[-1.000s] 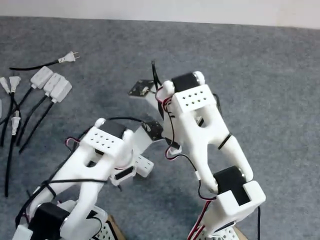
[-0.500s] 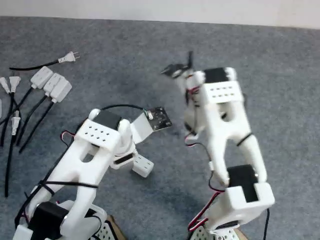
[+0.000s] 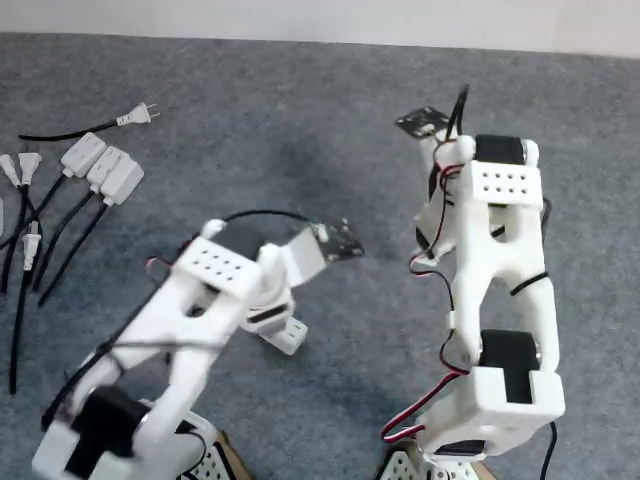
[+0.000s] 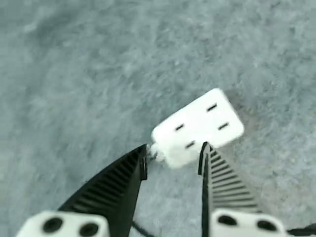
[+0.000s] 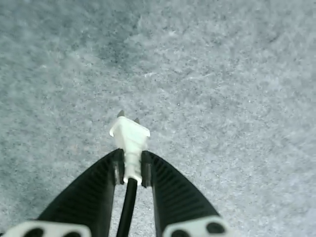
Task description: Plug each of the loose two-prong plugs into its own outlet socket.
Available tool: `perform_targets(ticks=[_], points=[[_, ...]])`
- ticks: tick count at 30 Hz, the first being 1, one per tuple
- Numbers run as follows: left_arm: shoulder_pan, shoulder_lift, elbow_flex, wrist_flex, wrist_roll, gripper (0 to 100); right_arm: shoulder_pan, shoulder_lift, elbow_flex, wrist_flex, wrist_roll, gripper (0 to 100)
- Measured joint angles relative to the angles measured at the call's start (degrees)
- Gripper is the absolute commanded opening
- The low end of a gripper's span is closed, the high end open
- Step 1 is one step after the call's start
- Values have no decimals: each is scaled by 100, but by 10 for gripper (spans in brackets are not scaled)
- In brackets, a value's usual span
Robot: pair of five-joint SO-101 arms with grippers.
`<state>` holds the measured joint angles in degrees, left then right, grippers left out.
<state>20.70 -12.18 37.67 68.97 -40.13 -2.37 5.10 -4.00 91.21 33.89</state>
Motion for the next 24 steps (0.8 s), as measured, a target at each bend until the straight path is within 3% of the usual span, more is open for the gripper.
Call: perform_targets(ticks=[6, 11, 19, 24], points=[[26, 1284, -879, 35, 0, 197, -141, 0, 0, 97, 0, 7], [26, 1846, -1600, 642, -176, 197, -220, 0, 0, 123, 0, 7], [273, 1802, -1978, 1996, -185, 197, -255, 0, 0, 123, 0, 7], [501, 686, -1881, 2567, -79, 197, -246, 0, 0, 123, 0, 7]])
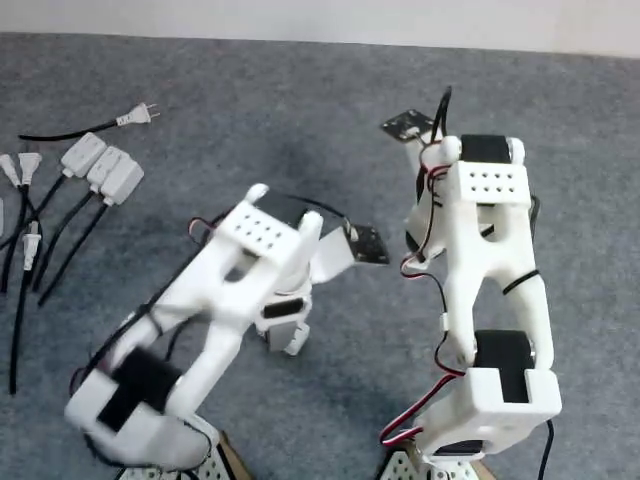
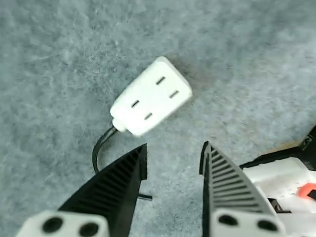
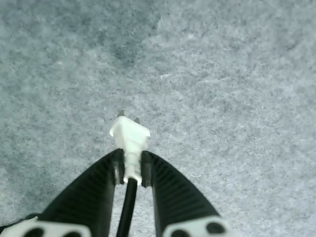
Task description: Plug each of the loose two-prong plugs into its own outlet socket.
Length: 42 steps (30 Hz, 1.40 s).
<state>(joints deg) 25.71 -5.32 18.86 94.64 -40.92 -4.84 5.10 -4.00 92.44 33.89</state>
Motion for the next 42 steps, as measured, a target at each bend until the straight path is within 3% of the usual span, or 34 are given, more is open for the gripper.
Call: perform_targets(ticks=[3, 8, 13, 23, 28, 42], points=[[97, -589, 580, -53, 9, 197, -26, 0, 0, 0, 0, 7], [141, -703, 1996, -993, 9, 197, -132, 0, 0, 0, 0, 7], [141, -712, 2532, -1574, 9, 197, -229, 0, 0, 176, 0, 7], [132, -651, 2567, -2356, 18, 197, -290, 0, 0, 255, 0, 7], [-53, 237, 2514, -3024, 9, 197, -290, 0, 0, 299, 0, 7], [-457, 1952, 651, -2514, 18, 197, -290, 0, 0, 316, 0, 7]])
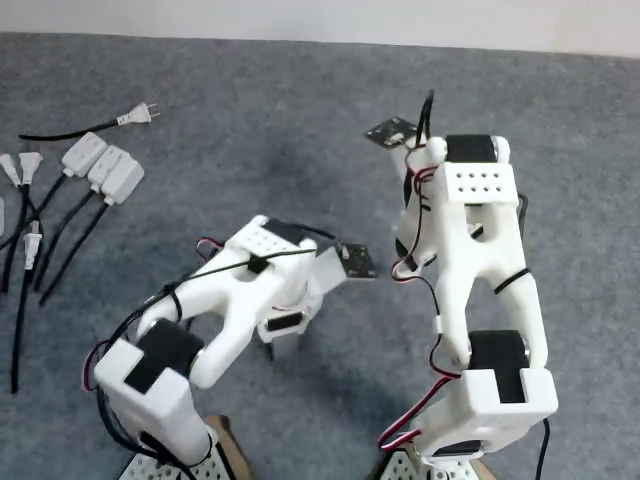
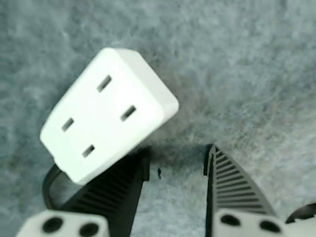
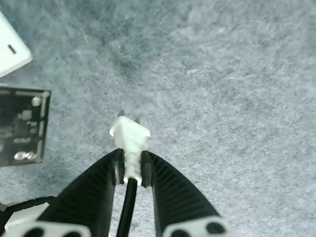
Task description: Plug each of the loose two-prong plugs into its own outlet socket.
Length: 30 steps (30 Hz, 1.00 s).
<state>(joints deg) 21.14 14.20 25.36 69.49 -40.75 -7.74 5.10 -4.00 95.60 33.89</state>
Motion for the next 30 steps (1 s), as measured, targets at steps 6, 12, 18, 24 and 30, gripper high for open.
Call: perform_targets(ticks=[6, 12, 18, 24, 30], points=[[-132, 589, -879, 580, 0, 197, 0, 0, 0, 0, 0, 7], [-123, 677, -1196, 1222, 0, 193, 0, 0, 0, 9, 0, 7], [105, 598, -791, 1213, 0, 193, 0, 0, -193, 343, 0, 7], [387, -440, 299, 1064, -9, 193, 0, 0, -475, 413, 0, 7], [589, -2567, 1732, 387, 185, 196, 0, 0, -475, 431, 0, 7]])
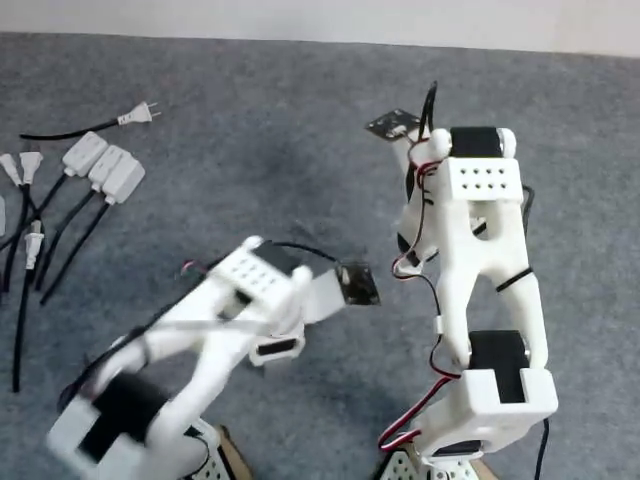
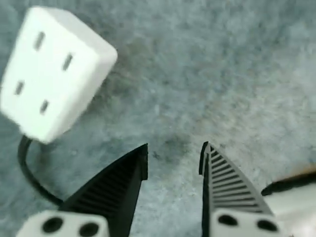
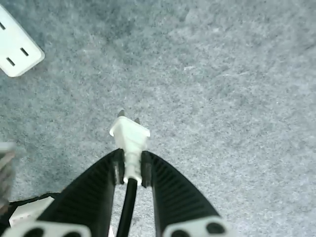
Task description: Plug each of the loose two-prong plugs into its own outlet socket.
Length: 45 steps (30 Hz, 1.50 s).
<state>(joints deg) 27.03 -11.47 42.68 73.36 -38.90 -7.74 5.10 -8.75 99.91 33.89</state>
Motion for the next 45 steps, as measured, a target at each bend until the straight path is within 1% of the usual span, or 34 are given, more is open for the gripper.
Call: perform_targets(ticks=[2, 4, 7, 11, 24, 33, 38, 45], points=[[-53, -589, 176, -343, 193, 197, 0, 0, 0, 0, 0, 7], [-193, -888, 193, -651, 334, 197, 0, 0, 0, 0, 0, 7], [-325, -932, 246, -1143, 492, 197, -26, 0, 0, 0, 0, 7], [-308, -809, 246, -1547, 536, 197, -53, 0, 0, 0, 0, 7], [-343, 18, 105, -2163, 448, 197, -53, 0, 0, 0, 0, 7], [-870, 949, -378, -2989, 404, 197, -53, 0, 0, 0, 0, 7], [-941, 1266, -703, -3059, 404, 196, -176, 0, 0, 0, 9, 7], [-1055, 1275, -730, -3059, 404, 196, -422, 0, 0, 0, 9, 7]])
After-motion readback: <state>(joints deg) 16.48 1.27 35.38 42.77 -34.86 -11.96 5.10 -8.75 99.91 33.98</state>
